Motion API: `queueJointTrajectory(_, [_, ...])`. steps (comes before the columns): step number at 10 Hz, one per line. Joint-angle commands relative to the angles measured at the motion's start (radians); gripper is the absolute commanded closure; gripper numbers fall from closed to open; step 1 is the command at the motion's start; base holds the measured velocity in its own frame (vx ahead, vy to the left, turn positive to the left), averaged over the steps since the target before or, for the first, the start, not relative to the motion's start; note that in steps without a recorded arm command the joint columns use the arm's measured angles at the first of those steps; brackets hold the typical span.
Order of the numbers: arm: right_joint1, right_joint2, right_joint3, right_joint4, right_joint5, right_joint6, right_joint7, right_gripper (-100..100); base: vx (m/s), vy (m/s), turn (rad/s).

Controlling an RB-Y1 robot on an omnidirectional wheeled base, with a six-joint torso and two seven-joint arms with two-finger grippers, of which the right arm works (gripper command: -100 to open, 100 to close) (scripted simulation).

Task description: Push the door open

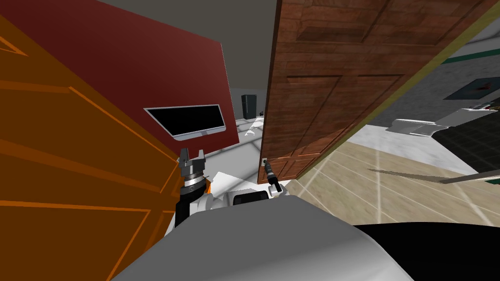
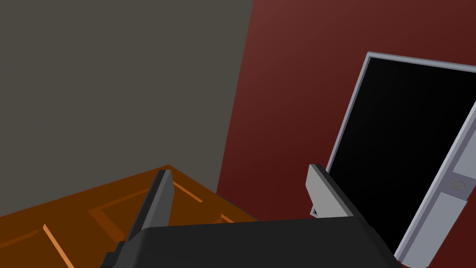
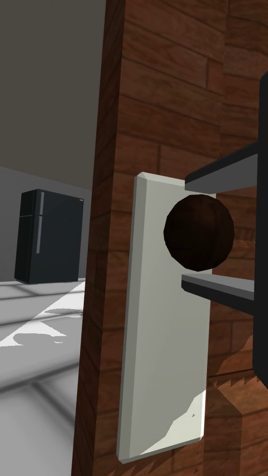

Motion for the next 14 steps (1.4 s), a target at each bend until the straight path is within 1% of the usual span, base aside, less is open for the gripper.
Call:
queueJointTrajectory(1, [-0.002,-0.012,-0.015,0.002,-0.008,0.001,0.004,100,0.09,0.026,-0.027])
queueJointTrajectory(2, [-0.003,-0.014,-0.018,0.003,-0.009,0.001,0.005,100,0.155,0.055,-0.039])
queueJointTrajectory(6, [-0.008,-0.033,-0.055,0.008,-0.028,0.003,0.015,100,0.184,0.049,-0.044])
queueJointTrajectory(11, [-0.016,-0.048,-0.11,0.015,-0.055,0.005,0.029,100,0.193,0.05,-0.067])
queueJointTrajectory(12, [-0.016,-0.048,-0.11,0.015,-0.055,0.005,0.029,100,0.119,0.022,-0.06])
queueJointTrajectory(13, [0.0,-0.041,-0.105,-0.013,-0.057,0.024,0.027,-100,-0.073,0.072,-0.068])
queueJointTrajectory(14, [0.001,-0.039,-0.106,-0.015,-0.059,0.025,0.027,-100,-0.197,0.124,-0.067])
